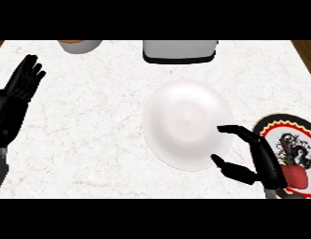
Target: Pick the bell pepper from the plate and place it in the plate
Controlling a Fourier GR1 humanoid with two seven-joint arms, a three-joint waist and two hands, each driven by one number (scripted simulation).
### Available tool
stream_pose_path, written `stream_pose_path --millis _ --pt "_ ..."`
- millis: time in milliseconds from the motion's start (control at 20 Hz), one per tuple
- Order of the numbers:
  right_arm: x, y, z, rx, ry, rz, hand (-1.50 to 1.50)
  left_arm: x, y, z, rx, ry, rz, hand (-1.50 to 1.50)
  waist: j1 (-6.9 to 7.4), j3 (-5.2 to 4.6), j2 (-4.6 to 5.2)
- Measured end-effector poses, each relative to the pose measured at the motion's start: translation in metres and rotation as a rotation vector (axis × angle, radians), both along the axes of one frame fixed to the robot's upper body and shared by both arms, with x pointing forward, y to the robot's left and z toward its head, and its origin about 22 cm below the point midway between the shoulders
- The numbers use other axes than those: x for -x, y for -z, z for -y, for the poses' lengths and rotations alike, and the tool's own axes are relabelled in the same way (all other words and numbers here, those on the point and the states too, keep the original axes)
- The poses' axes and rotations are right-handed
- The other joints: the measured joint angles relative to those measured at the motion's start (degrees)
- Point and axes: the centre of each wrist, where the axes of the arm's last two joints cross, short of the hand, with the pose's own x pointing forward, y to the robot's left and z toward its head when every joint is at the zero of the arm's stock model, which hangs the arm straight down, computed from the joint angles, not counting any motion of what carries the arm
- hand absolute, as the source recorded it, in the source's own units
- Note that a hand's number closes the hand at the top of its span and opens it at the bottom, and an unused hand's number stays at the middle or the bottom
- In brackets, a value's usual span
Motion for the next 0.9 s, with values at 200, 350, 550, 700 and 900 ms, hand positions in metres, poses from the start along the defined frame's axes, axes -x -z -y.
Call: stream_pose_path --millis 200,350,550,700,900 --pt "0.023 0.009 0.000 -0.099 0.040 0.108 -1.50 -0.003 -0.005 0.006 0.000 0.004 0.010 0.00 0.37 0.05 0.10" --pt "0.038 -0.008 0.006 -0.093 0.062 0.180 -1.50 -0.004 -0.005 0.009 -0.003 -0.001 0.011 0.00 0.41 0.01 0.09" --pt "0.049 -0.043 0.020 0.027 0.105 0.193 -1.50 -0.006 -0.005 0.007 -0.001 -0.007 0.008 0.00 0.39 -0.12 0.02" --pt "0.054 -0.062 0.041 0.177 0.150 0.108 -1.50 -0.007 -0.008 0.009 0.000 -0.008 0.005 0.00 0.16 -0.27 -0.04" --pt "0.059 -0.086 0.062 0.388 0.205 -0.054 -1.50 -0.008 -0.006 0.012 -0.009 -0.010 0.009 0.00 0.03 -0.45 0.07"
